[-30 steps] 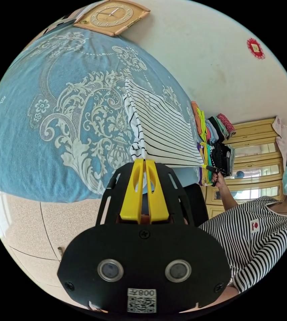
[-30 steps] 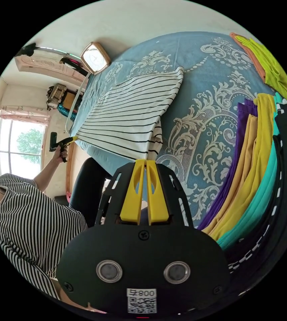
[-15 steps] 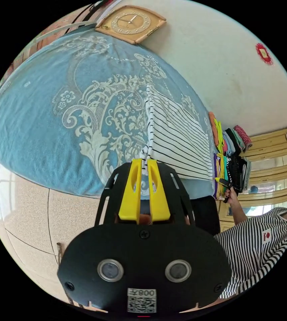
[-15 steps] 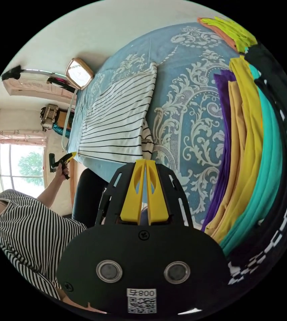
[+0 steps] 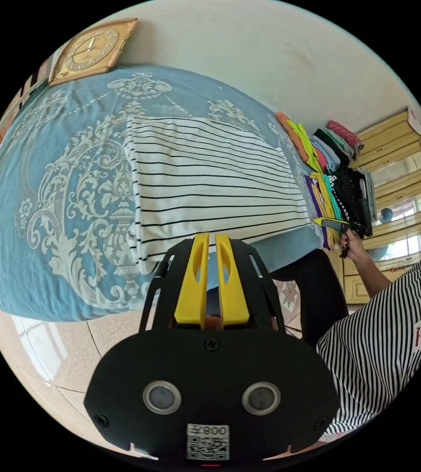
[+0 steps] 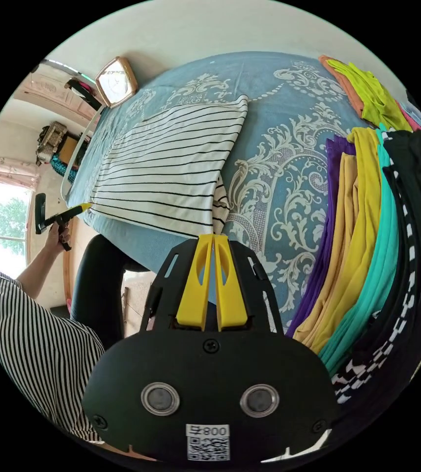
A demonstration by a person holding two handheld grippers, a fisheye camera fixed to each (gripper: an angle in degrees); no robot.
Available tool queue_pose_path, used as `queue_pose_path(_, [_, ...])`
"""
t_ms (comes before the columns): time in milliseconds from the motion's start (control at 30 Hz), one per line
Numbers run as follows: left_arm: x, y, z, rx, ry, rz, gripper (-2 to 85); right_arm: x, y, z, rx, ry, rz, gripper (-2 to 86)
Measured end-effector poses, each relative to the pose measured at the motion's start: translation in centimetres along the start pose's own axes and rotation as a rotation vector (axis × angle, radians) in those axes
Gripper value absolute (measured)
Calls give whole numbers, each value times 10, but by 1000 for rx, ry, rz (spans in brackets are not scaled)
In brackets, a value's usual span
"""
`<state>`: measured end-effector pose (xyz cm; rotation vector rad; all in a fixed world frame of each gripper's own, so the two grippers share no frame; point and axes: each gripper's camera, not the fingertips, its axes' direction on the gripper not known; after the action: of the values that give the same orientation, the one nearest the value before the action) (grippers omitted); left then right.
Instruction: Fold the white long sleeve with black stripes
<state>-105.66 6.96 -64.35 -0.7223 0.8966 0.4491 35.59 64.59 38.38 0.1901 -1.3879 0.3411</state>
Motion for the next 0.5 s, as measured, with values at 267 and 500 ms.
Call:
queue_pose_path(267, [123,-7,158,-93,135,364,72,35,3,23,-5,-116,122,61])
queue_pose_path(500, [214,5,285,-142,124,677,92,65,11,24,22,-198,189,40])
